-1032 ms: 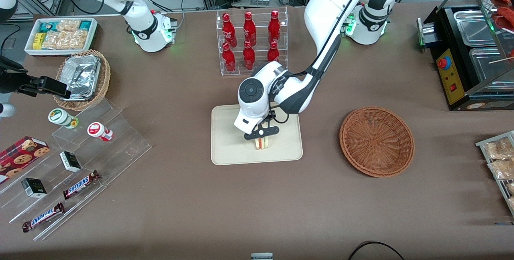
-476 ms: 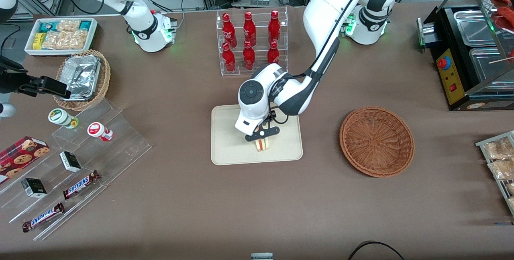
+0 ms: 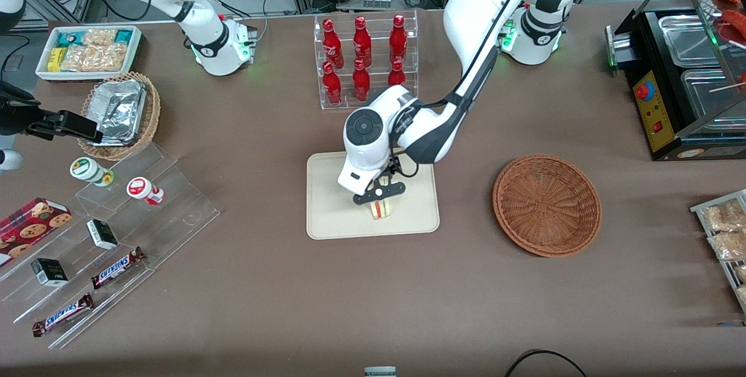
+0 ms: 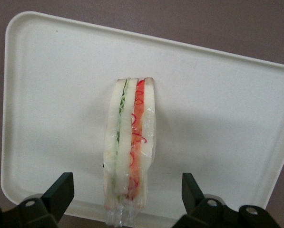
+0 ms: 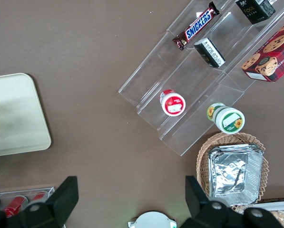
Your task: Place sandwich from basket to tray
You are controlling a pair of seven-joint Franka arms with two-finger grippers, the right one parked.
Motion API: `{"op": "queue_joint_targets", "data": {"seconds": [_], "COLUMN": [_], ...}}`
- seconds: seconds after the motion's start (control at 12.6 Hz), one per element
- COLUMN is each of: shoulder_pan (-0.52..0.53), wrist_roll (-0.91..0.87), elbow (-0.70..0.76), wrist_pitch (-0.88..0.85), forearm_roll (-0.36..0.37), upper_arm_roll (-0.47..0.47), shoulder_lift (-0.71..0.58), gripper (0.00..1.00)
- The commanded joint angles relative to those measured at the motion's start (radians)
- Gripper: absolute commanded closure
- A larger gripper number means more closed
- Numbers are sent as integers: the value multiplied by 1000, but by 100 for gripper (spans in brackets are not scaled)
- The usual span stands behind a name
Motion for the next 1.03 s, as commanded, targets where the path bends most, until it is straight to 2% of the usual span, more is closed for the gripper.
{"op": "queue_joint_targets", "data": {"seconds": [0.0,0.24,0.48,0.95], "shoulder_pan": [0,35,161,344], "wrist_roll": [60,197,256,548], "elbow": [-8,-11,-37,-135], "wrist_pitch": [-81,-185,-260,-308], "forearm_roll": [4,4,-6,-29], "upper_arm_roll": [10,15,12,12], "shoulder_lift": [-61,-137,-222,-338], "gripper": [0,0,0,0]}}
